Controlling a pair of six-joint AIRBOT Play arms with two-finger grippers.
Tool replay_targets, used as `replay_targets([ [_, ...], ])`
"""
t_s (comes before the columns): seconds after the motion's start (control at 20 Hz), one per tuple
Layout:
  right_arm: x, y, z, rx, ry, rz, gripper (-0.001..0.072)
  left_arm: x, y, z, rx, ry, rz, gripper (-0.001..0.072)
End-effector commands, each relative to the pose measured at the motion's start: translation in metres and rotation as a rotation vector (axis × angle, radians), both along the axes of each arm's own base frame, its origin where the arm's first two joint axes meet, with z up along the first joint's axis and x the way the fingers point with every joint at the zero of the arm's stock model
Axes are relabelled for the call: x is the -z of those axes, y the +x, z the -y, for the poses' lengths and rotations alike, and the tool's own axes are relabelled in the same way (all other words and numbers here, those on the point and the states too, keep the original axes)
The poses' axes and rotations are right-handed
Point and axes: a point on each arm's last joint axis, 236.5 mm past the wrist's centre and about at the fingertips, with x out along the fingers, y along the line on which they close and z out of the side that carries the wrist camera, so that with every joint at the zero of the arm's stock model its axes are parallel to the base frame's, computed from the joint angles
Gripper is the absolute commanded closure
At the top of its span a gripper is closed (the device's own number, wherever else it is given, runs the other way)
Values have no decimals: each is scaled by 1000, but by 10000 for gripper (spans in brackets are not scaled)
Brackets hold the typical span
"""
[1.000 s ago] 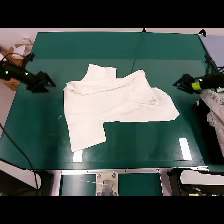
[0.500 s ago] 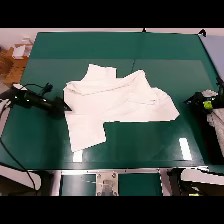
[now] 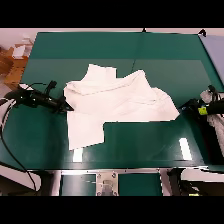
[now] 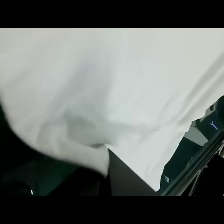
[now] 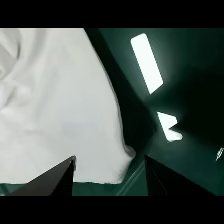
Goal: Fold the shirts.
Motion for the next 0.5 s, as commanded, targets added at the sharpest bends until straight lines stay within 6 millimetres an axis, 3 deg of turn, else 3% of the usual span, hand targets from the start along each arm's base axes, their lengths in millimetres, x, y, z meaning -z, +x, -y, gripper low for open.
replay_targets([
  [0.0,33,-23,-23,-21,78,-102,213,-3,2,-3,-3,-4,10,686],
  [0.1,49,-30,-31,-31,94,-127,225,-3,2,-3,-3,-6,9,686],
  [0.2,54,-19,-29,-7,82,-105,226,-4,2,-2,-4,-12,8,686],
  [0.25,52,-8,-27,13,77,-67,280,-7,4,0,-11,-25,10,686],
  [0.4,27,26,-35,38,148,74,655,-25,13,6,-5,-75,43,687],
  [0.45,11,36,-45,26,201,128,691,-39,19,9,5,-99,66,687],
])
